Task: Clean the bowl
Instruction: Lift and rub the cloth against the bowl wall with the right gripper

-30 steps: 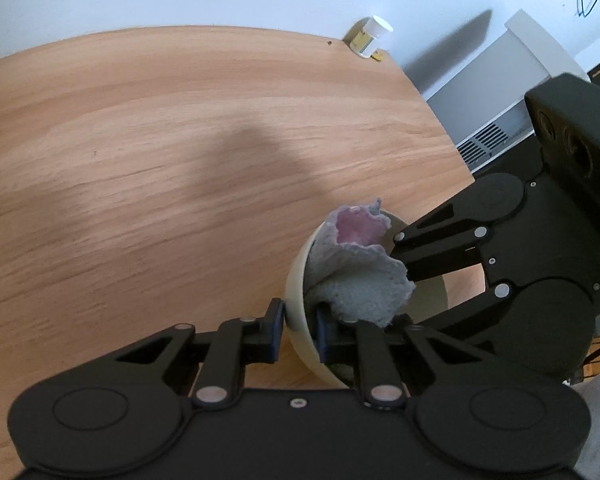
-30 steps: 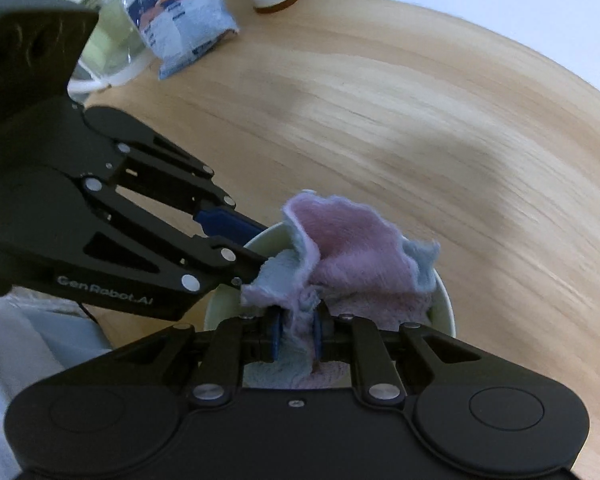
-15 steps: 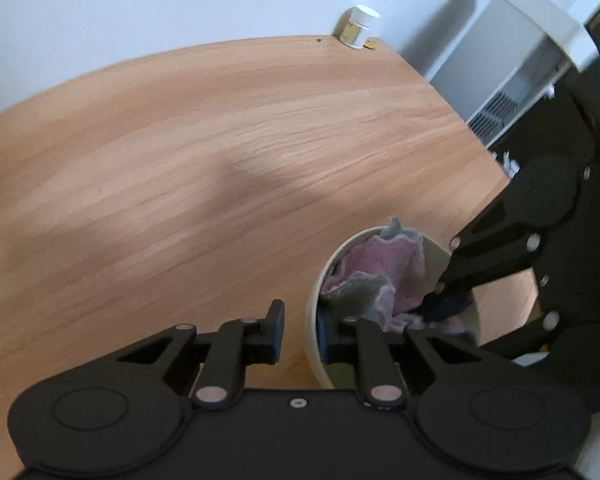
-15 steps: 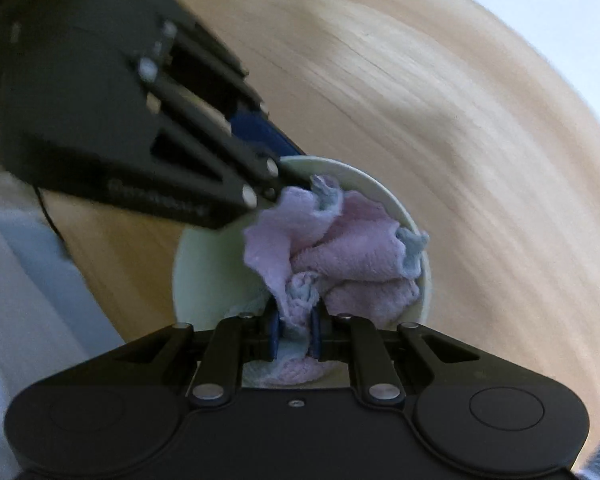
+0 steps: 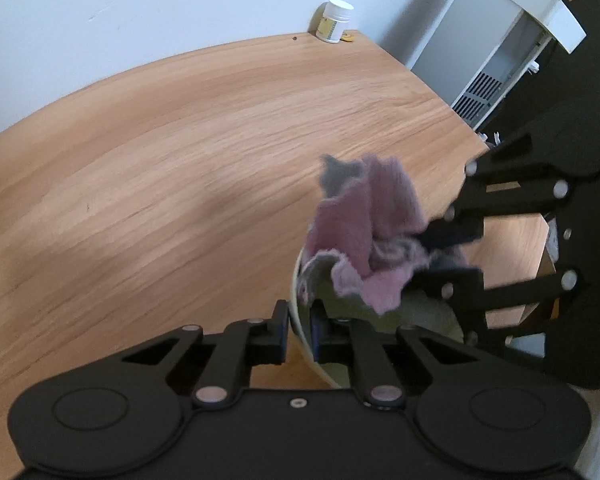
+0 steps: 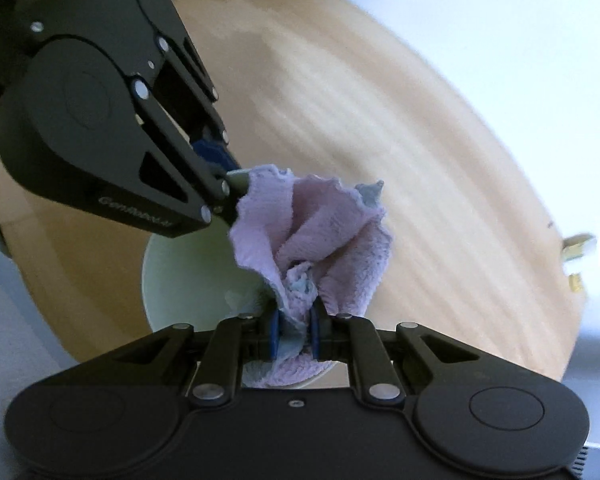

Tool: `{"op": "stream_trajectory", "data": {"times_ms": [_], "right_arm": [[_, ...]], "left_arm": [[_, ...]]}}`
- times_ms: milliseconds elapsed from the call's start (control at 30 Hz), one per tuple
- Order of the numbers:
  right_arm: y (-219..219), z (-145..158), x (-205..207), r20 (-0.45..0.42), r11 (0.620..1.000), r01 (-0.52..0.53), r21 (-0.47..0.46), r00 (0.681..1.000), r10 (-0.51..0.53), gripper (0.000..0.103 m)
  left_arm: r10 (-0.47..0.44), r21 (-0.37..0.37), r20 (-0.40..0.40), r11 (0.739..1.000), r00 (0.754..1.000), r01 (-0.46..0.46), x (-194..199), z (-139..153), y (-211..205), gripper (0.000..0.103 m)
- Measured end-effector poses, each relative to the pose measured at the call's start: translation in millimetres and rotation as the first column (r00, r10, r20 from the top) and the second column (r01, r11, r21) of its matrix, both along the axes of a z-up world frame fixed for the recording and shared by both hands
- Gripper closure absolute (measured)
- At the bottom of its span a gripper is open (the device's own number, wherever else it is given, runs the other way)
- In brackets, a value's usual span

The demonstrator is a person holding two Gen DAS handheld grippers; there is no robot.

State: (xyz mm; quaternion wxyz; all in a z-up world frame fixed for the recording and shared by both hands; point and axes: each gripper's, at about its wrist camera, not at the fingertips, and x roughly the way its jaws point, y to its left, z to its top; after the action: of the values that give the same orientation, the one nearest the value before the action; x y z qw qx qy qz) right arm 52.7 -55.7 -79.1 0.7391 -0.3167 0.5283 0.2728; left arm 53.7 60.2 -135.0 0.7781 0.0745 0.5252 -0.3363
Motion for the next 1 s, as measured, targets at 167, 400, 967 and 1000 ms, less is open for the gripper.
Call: {"op": "stream_trajectory", "data": {"times_ms": [167, 400, 967, 1000], "right_arm": [[1.3, 10.7, -5.4, 0.101, 0.999, -0.044, 0.023, 0.994, 0.042, 0.087], [13.3, -0.1, -2.0, 0.101, 0.986, -0.153, 0.061, 0.984, 0.146, 0.087], [27.5, -34.1, 13.8, 0.044, 0.969, -0.231, 0.091, 0.973, 0.228, 0.088], [27.8, -35.8, 14.3, 0.035, 0.969, -0.229, 0.093, 0.973, 0.226, 0.088]], "left_arm": [[-0.013, 0.001, 0.000, 1.000, 1.000, 0.013, -0.1, 0.8, -0.3, 0.093], [-0.079, 0.025, 0.031, 0.997, 0.996, 0.079, -6.7, 3.0, -1.7, 0.089], [-0.045, -0.012, 0.014, 0.999, 0.999, 0.045, 0.0, 1.4, 2.1, 0.088], [-0.038, -0.015, 0.009, 0.999, 0.999, 0.038, 0.4, 1.2, 2.8, 0.088]]}}
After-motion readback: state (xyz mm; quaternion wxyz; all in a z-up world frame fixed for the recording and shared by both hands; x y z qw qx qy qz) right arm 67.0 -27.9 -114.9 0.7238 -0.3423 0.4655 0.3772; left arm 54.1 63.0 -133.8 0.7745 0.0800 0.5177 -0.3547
